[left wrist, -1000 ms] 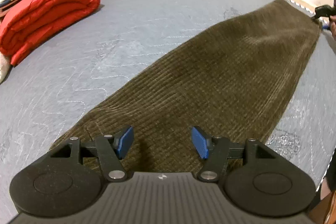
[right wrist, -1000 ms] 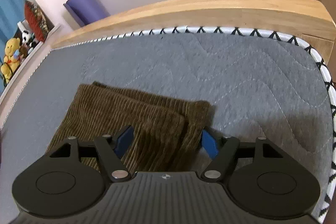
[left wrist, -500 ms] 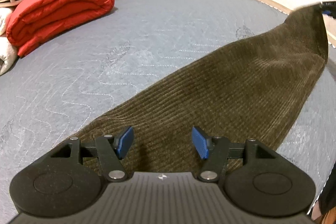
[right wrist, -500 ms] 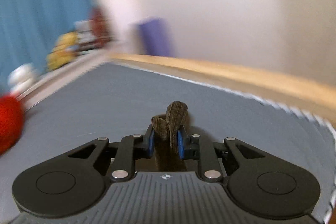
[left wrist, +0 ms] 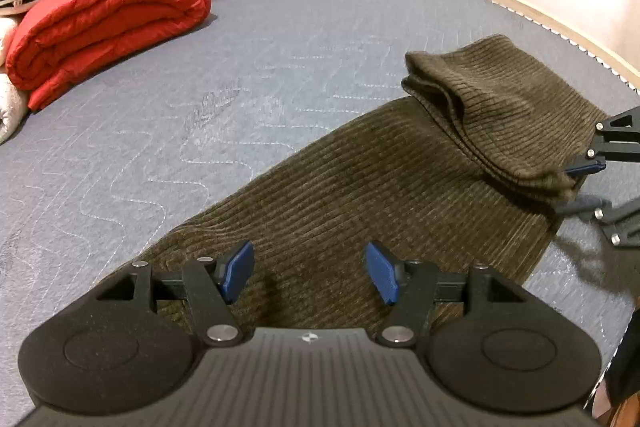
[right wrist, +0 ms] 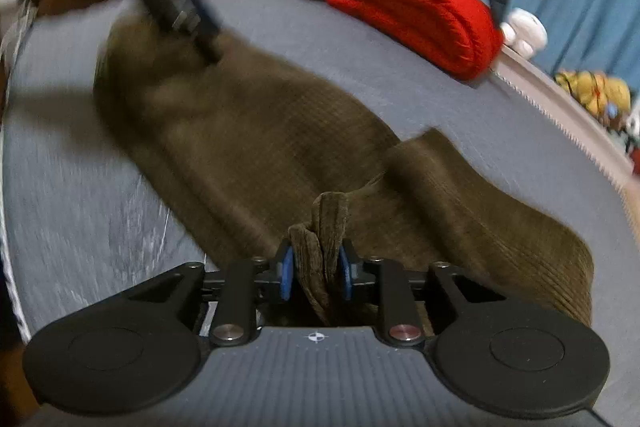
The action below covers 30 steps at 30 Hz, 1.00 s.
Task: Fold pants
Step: 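Grasp the hem end with the right gripper and fold it toward the waistband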
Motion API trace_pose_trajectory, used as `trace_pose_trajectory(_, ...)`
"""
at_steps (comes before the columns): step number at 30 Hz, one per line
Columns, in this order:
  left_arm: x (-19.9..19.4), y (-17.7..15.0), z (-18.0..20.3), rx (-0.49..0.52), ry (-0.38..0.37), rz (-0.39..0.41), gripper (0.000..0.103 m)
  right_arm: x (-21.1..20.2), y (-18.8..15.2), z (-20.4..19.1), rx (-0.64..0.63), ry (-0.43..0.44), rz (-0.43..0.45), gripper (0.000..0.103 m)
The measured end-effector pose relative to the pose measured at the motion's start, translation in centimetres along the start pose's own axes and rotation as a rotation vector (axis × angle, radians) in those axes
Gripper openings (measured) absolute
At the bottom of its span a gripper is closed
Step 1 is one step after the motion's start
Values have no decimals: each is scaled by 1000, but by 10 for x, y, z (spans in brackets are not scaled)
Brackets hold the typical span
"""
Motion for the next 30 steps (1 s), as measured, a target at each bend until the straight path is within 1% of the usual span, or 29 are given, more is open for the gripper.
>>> trace_pose_trajectory(1, 0, 0, 0, -1, -2, 2, 69, -2, 2, -2, -1, 13, 0, 35)
trace_pose_trajectory(4, 1, 2, 2, 5, -11, 2, 69, -16, 16, 13, 105, 134, 9, 37)
trace_pose_trajectory(6, 3, 2, 4, 13, -13, -2, 69, -28, 22, 28, 135, 179, 37, 40)
trace_pose_trajectory(8, 4, 2, 6, 17, -13, -5, 69, -33, 26, 37, 150, 163, 65, 48)
trace_pose_trajectory(10, 5, 1, 7, 21, -14, -7, 69, -30, 25, 47, 187, 120, 51, 49)
trace_pose_trajectory(12, 6, 1, 7, 22, -10, -9, 69, -19, 17, 48, 214, 137, 17, 49)
trace_pose_trajectory(13, 5, 1, 7, 23, -10, -9, 69, -6, 17, 47, 199, 148, -2, 49)
trace_pose_trajectory(15, 4, 1, 8, 25, -11, -9, 69, -2, 9, 32, 135, 157, -22, 49)
trace_pose_trajectory(17, 4, 0, 8, 28, -8, -9, 69, 3, 7, 24, 93, 138, -32, 47)
trace_pose_trajectory(18, 4, -1, 7, 30, -4, -10, 69, 5, 7, 24, 91, 129, -38, 45)
trace_pose_trajectory(19, 4, -1, 7, 31, -1, -12, 69, 6, 8, 25, 107, 133, -32, 32)
trace_pose_trajectory(20, 5, -2, 6, 32, 3, -14, 69, 3, 11, 28, 134, 146, -17, 27)
trace_pose_trajectory(21, 5, -2, 5, 31, 4, -17, 69, 1, 15, 32, 153, 140, 0, 25)
trace_pose_trajectory(22, 5, -3, 5, 32, 5, -18, 69, -5, 21, 39, 169, 142, 23, 17)
trace_pose_trajectory(24, 6, -3, 4, 35, 5, -19, 69, -18, 26, 50, 208, 184, 62, 15)
trace_pose_trajectory(25, 6, -2, 5, 36, 3, -19, 69, -22, 25, 53, 209, 208, 64, 15)
trace_pose_trajectory(26, 7, -2, 5, 38, 2, -21, 69, -24, 21, 51, 186, 240, 46, 15)
trace_pose_trajectory(28, 8, -1, 6, 41, 2, -23, 69, -20, 3, 34, 74, 296, -42, 16)
trace_pose_trajectory(30, 9, -2, 8, 45, 2, -25, 69, -16, -8, 21, -22, 253, -54, 19)
Point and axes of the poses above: each gripper's, at about its wrist camera, not at the fingertips, and x roughly the way its jaws point, z to its right, y to its top, the point moved 7 cm from there along x, roughly the way its jaws point, and after that the axes turned 8 degrees about -y, right-handed, at the moved point
